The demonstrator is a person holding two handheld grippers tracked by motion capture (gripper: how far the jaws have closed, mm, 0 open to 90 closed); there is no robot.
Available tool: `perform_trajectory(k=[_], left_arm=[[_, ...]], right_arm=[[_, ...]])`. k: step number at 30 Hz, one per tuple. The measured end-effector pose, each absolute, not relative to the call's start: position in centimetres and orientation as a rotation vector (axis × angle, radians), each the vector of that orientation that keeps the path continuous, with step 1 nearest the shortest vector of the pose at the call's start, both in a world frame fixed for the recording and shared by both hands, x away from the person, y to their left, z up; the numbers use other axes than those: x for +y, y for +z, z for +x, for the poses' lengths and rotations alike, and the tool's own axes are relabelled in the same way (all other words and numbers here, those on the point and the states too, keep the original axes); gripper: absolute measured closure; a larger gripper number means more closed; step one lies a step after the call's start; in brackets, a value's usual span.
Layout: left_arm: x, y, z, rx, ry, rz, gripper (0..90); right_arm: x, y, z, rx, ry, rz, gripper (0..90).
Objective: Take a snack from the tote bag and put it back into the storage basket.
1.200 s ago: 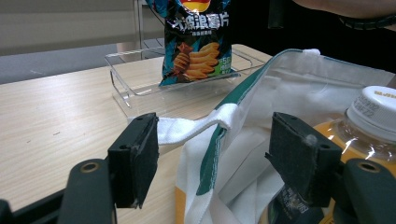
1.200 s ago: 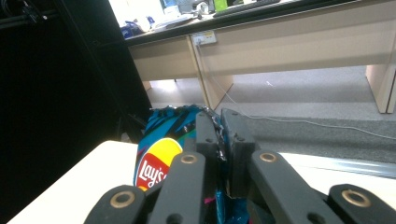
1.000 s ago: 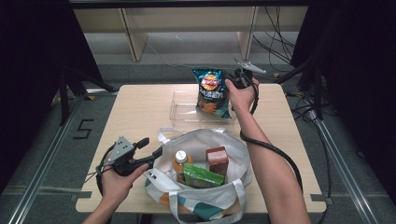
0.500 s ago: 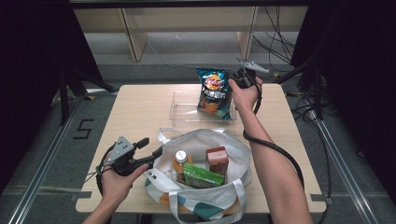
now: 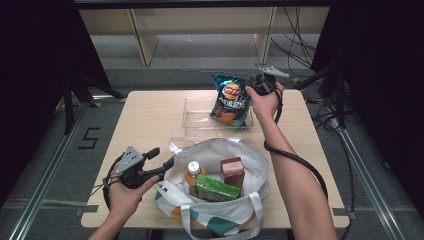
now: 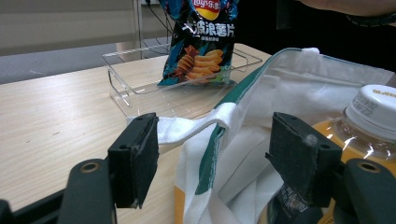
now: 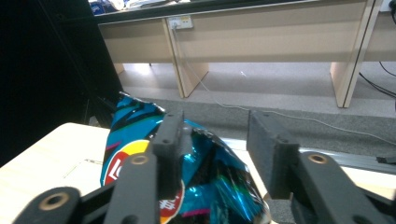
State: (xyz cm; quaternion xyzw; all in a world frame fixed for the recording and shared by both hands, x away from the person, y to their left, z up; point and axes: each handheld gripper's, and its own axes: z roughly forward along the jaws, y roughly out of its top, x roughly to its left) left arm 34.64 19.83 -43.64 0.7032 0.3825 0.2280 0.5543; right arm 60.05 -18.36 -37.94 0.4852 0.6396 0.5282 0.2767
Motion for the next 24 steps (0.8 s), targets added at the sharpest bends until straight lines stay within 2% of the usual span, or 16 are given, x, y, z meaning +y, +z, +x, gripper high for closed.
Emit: perform_trajectory(k=[9, 24], left_arm=[[19.7, -43.6, 34.6, 0.902, 0.539, 1.660, 32.6], [19.7, -43.5, 34.5, 0.902, 0.546, 1.659, 32.6]], right_arm=[[-18.7, -36.7, 58.7, 1.723, 1.429, 1.311, 46.0], [-19.2, -35.3, 56.1, 1.764, 1.454, 1.261, 42.9]])
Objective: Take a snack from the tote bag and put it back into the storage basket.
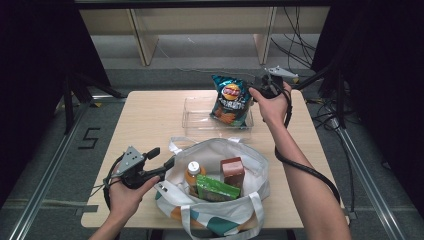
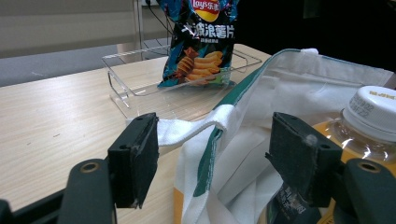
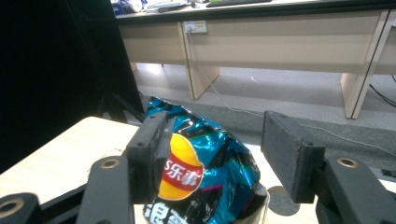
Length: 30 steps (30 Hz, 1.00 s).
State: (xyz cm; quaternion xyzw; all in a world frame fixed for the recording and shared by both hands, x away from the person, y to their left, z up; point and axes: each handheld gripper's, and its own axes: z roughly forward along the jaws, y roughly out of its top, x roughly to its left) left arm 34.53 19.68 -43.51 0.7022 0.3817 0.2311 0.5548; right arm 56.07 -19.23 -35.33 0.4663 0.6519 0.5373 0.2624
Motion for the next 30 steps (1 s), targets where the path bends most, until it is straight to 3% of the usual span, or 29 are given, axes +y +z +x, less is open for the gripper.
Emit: perform_trajectory(k=[30], left_arm=[[19.6, -43.6, 34.5, 0.900, 0.557, 1.651, 32.7]], right_arm=[[-22.5, -36.0, 47.7, 1.980, 1.529, 1.191, 43.2]])
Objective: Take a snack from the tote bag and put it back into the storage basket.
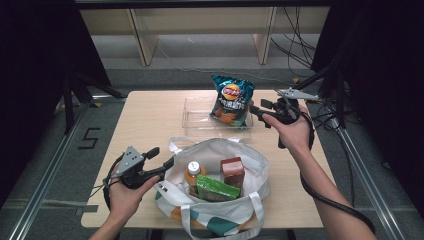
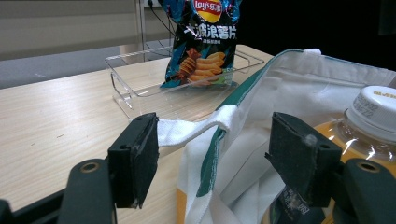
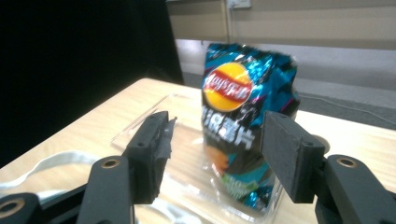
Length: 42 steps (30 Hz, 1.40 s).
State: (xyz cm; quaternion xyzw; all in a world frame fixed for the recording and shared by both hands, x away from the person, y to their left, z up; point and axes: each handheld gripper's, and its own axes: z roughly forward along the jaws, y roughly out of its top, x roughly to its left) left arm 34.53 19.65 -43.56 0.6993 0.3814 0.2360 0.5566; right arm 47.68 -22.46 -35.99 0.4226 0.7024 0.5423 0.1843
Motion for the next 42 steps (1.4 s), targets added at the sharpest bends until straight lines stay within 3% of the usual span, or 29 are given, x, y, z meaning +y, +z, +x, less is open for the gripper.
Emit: perform_trajectory(k=[21, 42], left_arm=[[19.5, -43.5, 34.7, 0.882, 0.556, 1.640, 32.6], [19.6, -43.3, 34.7, 0.883, 0.566, 1.637, 32.5]], right_arm=[[-23.5, -36.3, 39.7, 2.022, 1.573, 1.149, 40.9], [-23.0, -36.4, 37.2, 2.042, 1.589, 1.162, 38.9]])
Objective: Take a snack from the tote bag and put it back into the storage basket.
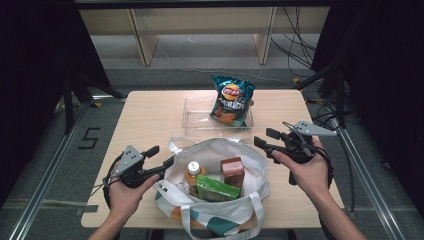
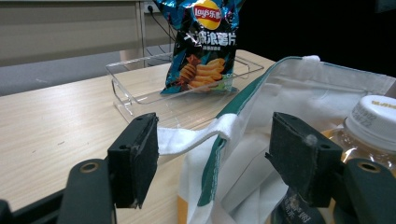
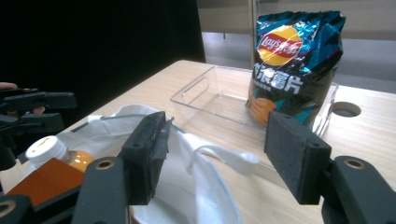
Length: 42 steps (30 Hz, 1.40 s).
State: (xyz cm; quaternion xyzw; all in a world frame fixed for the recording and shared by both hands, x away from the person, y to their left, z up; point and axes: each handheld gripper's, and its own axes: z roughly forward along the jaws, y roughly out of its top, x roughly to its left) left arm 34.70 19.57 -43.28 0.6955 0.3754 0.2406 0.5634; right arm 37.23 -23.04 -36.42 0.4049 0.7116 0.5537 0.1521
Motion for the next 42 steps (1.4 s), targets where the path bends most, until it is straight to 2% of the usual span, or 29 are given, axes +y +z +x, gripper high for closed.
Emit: perform_trajectory(k=[17, 23, 42], left_arm=[[19.2, -43.1, 34.6, 0.881, 0.570, 1.641, 32.4], [19.2, -43.0, 34.6, 0.877, 0.569, 1.637, 32.4], [19.3, -43.1, 34.6, 0.878, 0.570, 1.642, 32.4]], right_arm=[[-21.6, -36.7, 33.2, 2.072, 1.641, 1.083, 34.4], [-19.5, -37.0, 31.4, 2.099, 1.658, 1.062, 30.5], [-15.8, -38.3, 30.8, 2.176, 1.580, 1.048, 17.9]])
